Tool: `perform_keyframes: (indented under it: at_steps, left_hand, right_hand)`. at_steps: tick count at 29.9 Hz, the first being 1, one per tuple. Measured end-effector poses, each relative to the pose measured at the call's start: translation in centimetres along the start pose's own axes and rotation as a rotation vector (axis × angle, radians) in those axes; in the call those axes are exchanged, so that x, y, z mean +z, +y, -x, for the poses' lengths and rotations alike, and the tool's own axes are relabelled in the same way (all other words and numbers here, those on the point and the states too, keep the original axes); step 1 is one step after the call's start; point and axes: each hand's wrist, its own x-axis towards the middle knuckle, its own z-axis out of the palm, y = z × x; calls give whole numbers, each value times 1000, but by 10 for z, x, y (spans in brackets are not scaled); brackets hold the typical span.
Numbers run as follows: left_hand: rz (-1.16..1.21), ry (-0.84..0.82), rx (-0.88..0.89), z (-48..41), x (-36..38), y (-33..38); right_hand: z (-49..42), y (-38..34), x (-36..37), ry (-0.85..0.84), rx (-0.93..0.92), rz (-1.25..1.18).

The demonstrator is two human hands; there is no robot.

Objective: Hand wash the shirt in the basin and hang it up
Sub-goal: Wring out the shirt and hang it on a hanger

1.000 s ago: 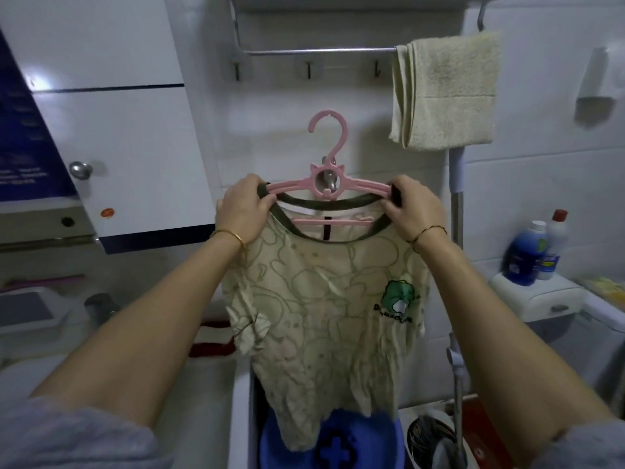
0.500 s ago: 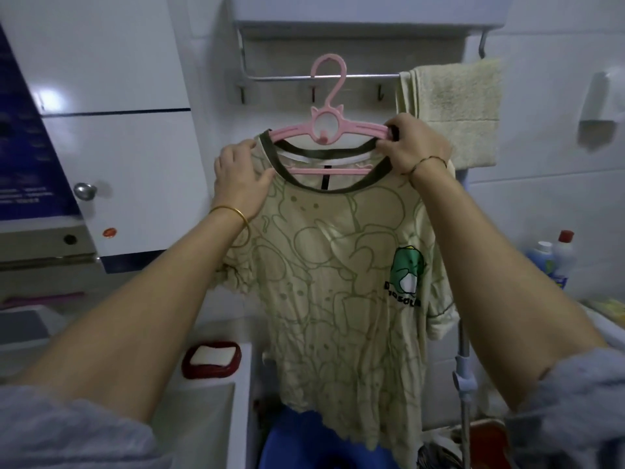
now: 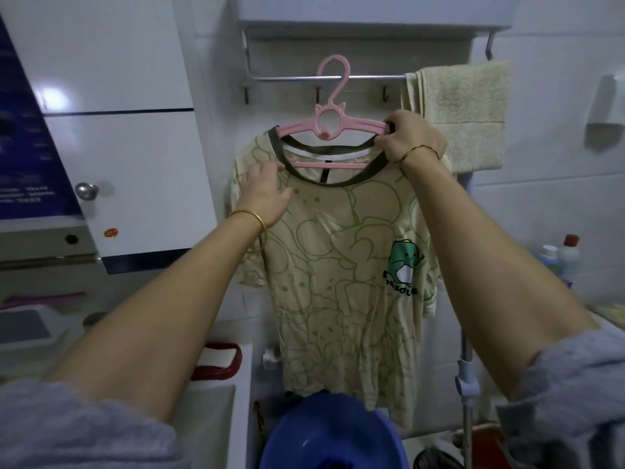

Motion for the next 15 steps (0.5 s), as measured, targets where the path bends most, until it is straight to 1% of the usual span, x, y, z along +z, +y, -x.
perform_keyframes:
  at_steps: [2, 6, 7, 11, 15]
  left_hand:
    - [6, -4, 3, 0, 1, 2]
    - [15, 0, 3, 0, 3, 2]
    - [22, -4, 4, 0, 4, 1]
    - [27, -30, 17, 4, 6, -1]
    - [61, -73, 45, 6, 11, -3]
  right_hand:
    - [-4, -1, -2, -2, 0, 5]
    - [-1, 3, 6, -111, -71, -6]
    - [1, 5, 10, -116, -81, -7]
    - [4, 9, 17, -60, -95, -8]
    - [11, 17, 22, -30, -127, -79]
